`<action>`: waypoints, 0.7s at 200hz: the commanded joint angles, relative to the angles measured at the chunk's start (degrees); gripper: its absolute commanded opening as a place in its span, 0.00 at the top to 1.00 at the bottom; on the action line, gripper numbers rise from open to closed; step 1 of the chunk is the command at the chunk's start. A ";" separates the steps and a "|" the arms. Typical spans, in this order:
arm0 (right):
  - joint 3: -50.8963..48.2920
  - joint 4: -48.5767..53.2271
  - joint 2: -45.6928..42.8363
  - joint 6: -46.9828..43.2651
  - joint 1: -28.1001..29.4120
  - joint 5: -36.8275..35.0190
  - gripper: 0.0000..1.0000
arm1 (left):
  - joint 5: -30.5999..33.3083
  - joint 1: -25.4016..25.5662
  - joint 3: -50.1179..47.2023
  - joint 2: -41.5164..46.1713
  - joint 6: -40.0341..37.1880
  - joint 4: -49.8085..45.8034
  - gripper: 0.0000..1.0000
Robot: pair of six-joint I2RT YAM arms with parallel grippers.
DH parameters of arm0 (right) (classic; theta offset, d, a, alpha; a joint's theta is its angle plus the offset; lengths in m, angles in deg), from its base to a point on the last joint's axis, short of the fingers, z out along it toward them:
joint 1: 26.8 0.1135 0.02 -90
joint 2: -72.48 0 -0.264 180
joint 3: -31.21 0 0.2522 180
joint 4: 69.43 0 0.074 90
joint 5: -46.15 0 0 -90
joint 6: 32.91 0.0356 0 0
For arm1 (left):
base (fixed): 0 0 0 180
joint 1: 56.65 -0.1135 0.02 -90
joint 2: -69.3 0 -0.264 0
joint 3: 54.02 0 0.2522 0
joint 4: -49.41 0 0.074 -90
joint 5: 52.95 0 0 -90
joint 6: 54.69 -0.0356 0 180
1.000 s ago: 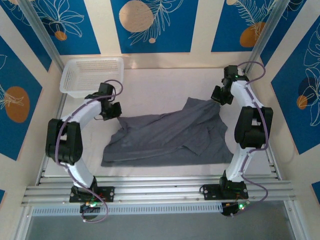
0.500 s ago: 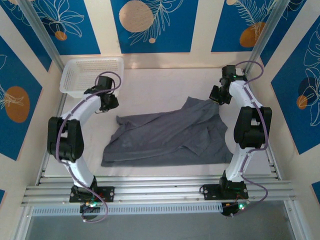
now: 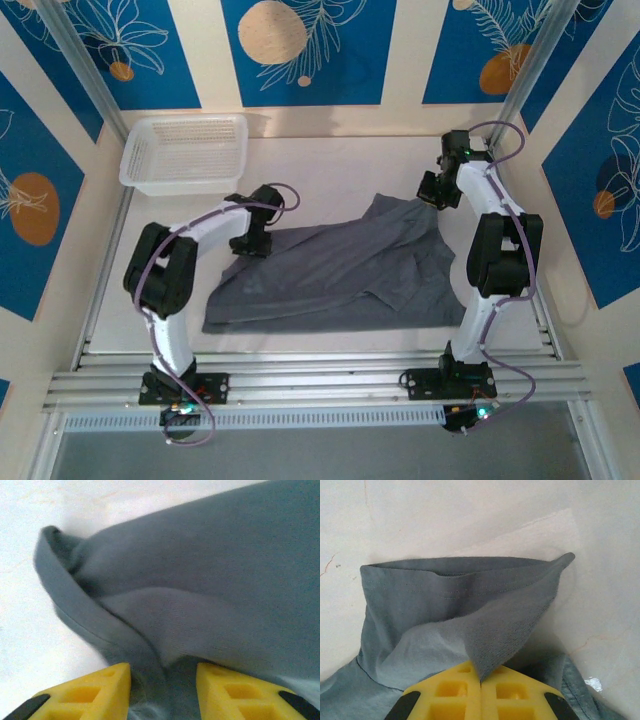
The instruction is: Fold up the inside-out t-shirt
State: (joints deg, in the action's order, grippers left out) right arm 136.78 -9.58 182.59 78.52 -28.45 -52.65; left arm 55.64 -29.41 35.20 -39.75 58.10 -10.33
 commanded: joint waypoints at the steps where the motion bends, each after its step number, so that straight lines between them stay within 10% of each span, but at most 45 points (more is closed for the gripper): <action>1: 1.44 1.37 -0.42 -0.16 0.42 -0.10 1.00 | 13.60 -0.48 2.76 -0.37 -1.57 -3.36 0.65; 46: 0.04 0.96 -1.64 1.16 -0.09 -2.62 1.00 | 25.30 -4.41 1.69 1.17 1.84 -3.10 0.74; 101: -0.43 1.38 -2.33 0.11 -0.90 -2.55 1.00 | -0.78 -12.12 -4.15 6.14 -0.94 8.56 0.99; 140: -0.66 1.05 -2.45 -0.17 -0.55 -1.53 1.00 | -17.77 -12.48 -9.98 11.48 0.35 18.32 0.81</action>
State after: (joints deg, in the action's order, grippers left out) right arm 136.72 -9.37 182.46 78.52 -29.06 -54.81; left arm 51.92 -42.17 27.25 -31.23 57.48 0.25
